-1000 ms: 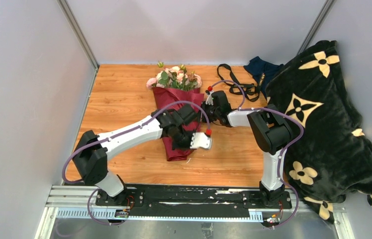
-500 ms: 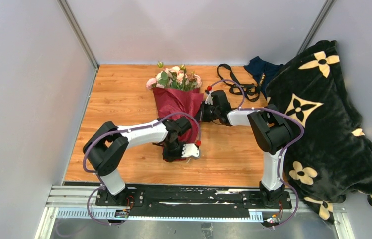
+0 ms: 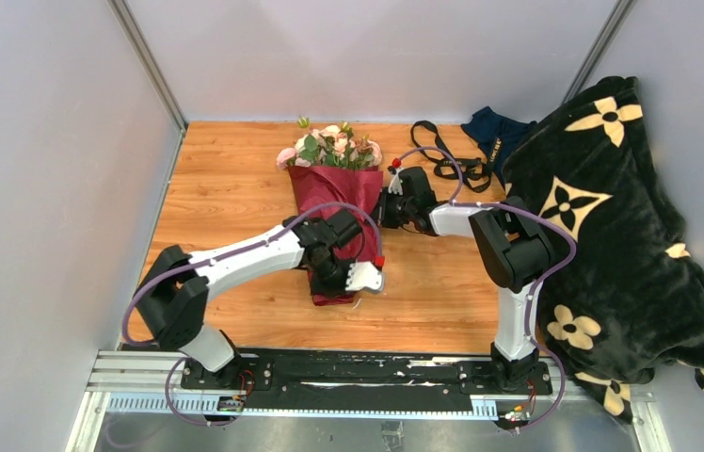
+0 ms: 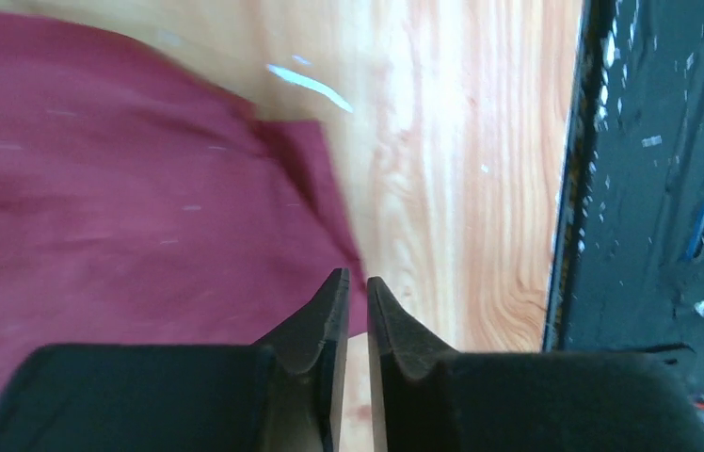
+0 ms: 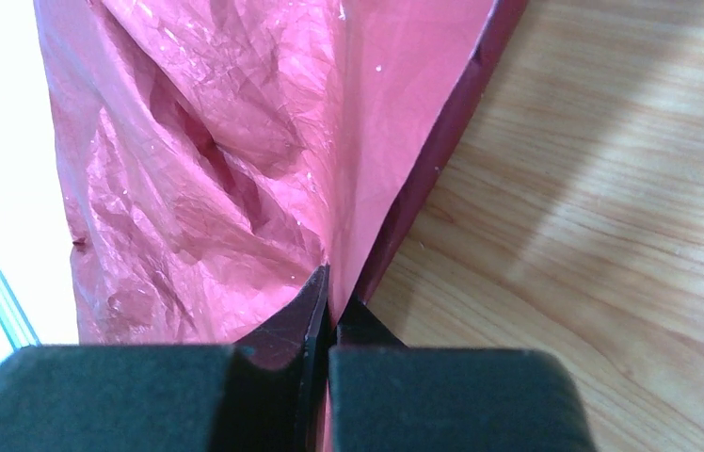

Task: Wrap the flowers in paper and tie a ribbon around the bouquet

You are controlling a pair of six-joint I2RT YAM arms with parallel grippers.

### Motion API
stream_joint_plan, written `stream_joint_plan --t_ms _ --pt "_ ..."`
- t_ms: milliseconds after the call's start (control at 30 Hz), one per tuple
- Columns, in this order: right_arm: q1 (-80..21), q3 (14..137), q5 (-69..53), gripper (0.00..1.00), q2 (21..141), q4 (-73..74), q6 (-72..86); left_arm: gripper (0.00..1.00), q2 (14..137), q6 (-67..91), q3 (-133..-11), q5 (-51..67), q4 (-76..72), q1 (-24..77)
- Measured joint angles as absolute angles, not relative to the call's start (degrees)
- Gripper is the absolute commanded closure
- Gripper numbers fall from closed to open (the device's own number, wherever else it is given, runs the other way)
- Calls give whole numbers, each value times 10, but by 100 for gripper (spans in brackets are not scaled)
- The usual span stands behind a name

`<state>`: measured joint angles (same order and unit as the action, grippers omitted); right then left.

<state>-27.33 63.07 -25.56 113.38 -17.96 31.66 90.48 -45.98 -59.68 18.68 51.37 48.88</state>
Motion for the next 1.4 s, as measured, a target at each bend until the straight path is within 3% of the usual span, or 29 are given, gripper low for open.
stream_joint_plan --t_ms 233,500,733,833,933,1100,1233,1400 --pt "-273 645 -265 98 1134 -175 316 78 893 -422 -643 139 424 489" --pt "-272 657 -266 68 1126 -136 304 73 999 -409 -612 103 341 510" --pt "-236 660 -204 50 1033 -41 263 72 997 -416 -603 96 328 519" --pt "-219 675 -174 48 992 -12 239 71 996 -417 -603 96 327 519" --pt "-220 688 -176 59 970 -5 213 70 996 -418 -602 95 327 519" --pt "-251 651 -269 89 942 -43 179 69 996 -421 -602 88 326 524" --pt "-288 629 -368 94 961 -75 182 69 996 -425 -602 81 327 528" --pt "-312 592 -397 100 1001 -116 207 68 996 -430 -602 77 326 531"
